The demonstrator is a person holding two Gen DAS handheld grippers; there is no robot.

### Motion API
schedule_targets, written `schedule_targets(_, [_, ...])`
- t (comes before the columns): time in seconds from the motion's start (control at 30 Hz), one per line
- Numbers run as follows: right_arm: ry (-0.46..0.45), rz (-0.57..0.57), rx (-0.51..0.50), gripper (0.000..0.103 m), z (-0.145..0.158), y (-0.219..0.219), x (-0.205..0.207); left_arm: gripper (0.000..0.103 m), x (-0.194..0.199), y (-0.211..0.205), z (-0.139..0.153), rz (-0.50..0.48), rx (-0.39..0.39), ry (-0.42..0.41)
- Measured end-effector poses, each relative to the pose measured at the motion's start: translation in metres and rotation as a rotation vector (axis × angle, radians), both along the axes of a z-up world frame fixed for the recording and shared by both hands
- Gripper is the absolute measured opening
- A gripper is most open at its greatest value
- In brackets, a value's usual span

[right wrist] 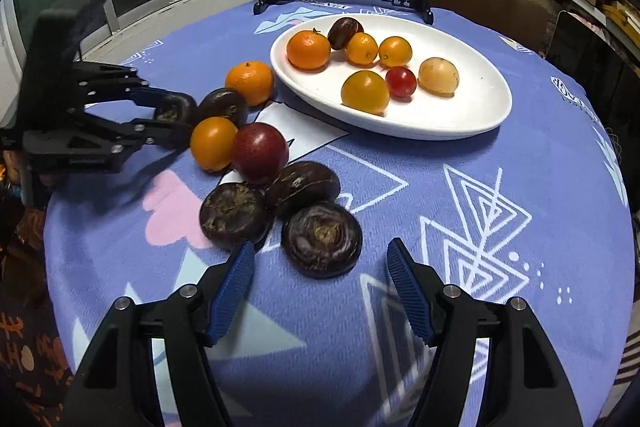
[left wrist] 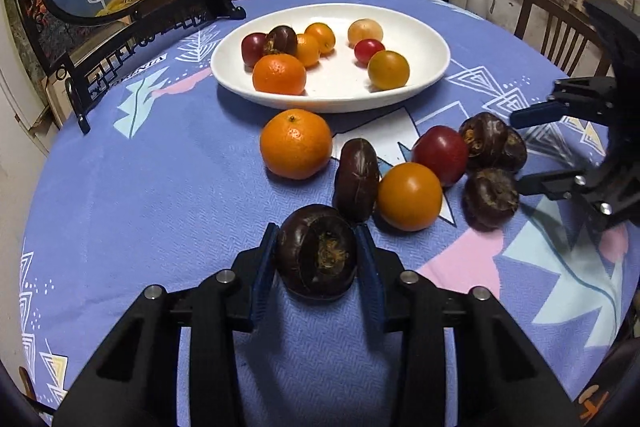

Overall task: Organize fruits
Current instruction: 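Grasp a dark brown fruit with the left gripper while the right grasps another, then carry both dark brown fruits over the white plate and open both grippers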

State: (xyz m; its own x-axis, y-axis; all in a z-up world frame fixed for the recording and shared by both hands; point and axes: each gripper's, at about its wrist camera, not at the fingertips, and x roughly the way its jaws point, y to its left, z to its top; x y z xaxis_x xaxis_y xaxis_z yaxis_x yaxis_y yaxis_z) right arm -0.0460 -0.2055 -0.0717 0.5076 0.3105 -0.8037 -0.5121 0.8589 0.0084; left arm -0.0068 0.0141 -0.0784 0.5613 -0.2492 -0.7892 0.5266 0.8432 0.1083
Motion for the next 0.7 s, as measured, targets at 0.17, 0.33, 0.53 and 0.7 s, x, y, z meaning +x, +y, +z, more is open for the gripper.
schedule_targets(0.17, [0.016, -0.009, 0.021, 0.067, -0.002, -0.003, 0.008, 0.038, -0.001, 0.002, 0.007, 0.016, -0.014, -0.008])
schedule_targets(0.33, [0.038, 0.001, 0.03, 0.041, -0.005, -0.001, 0.011, 0.038, -0.003, 0.002, 0.008, 0.034, -0.018, -0.001])
schedule_targets(0.53, [-0.008, -0.026, 0.054, 0.041, 0.012, -0.012, -0.003, 0.038, -0.01, 0.007, 0.024, 0.049, -0.042, -0.029])
schedule_targets(0.7, [-0.044, -0.065, 0.088, 0.041, 0.028, -0.023, -0.006, 0.038, -0.009, -0.002, 0.043, 0.047, -0.065, -0.071])
